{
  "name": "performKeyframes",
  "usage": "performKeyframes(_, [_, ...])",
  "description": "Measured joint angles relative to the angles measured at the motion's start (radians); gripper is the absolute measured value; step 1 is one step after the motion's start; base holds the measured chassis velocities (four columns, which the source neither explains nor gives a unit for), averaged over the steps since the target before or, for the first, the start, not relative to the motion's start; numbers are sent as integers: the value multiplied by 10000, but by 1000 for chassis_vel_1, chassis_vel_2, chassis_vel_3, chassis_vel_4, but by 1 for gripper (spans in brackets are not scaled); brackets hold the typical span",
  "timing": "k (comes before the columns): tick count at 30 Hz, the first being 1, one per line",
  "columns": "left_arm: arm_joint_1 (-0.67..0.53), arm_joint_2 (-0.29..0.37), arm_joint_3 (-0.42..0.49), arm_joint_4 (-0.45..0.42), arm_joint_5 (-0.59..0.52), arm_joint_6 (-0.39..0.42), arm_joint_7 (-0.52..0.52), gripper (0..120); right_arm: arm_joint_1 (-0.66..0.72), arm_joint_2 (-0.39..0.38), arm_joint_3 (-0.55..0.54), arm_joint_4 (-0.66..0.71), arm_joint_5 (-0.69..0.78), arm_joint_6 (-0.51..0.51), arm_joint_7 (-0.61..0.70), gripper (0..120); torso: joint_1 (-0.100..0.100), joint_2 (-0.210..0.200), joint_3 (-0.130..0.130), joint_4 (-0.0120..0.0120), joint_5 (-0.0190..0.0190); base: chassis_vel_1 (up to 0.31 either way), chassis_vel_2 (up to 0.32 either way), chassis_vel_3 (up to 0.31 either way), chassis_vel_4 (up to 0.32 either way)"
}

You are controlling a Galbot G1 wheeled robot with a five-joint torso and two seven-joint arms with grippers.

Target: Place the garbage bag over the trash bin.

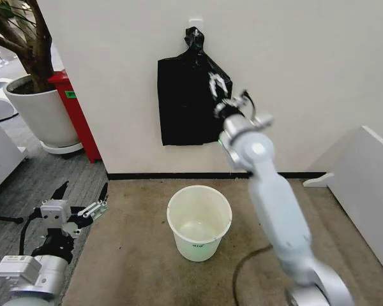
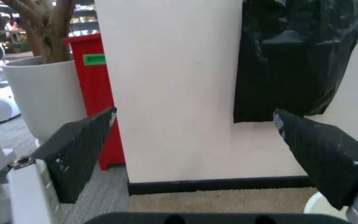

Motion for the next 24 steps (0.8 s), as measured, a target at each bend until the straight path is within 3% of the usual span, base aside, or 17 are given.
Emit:
performKeyframes(6, [14, -16, -9, 0, 12, -10, 6, 100, 1291, 495, 168, -1344, 42, 24, 15, 100, 0, 0, 0, -4, 3, 0, 0, 0, 0])
performKeyframes(20, [101, -73, 12, 1, 184, -113, 105, 100, 2487, 533, 159, -3402, 246, -211, -97, 100, 0, 1, -2, -2, 5, 0, 0, 0, 0])
performKeyframes(24, [100, -68, 22, 1, 218, -122, 129, 100, 2830, 534, 234, -3905, 239, -219, -194, 86, 0, 1, -1, -3, 4, 0, 0, 0, 0])
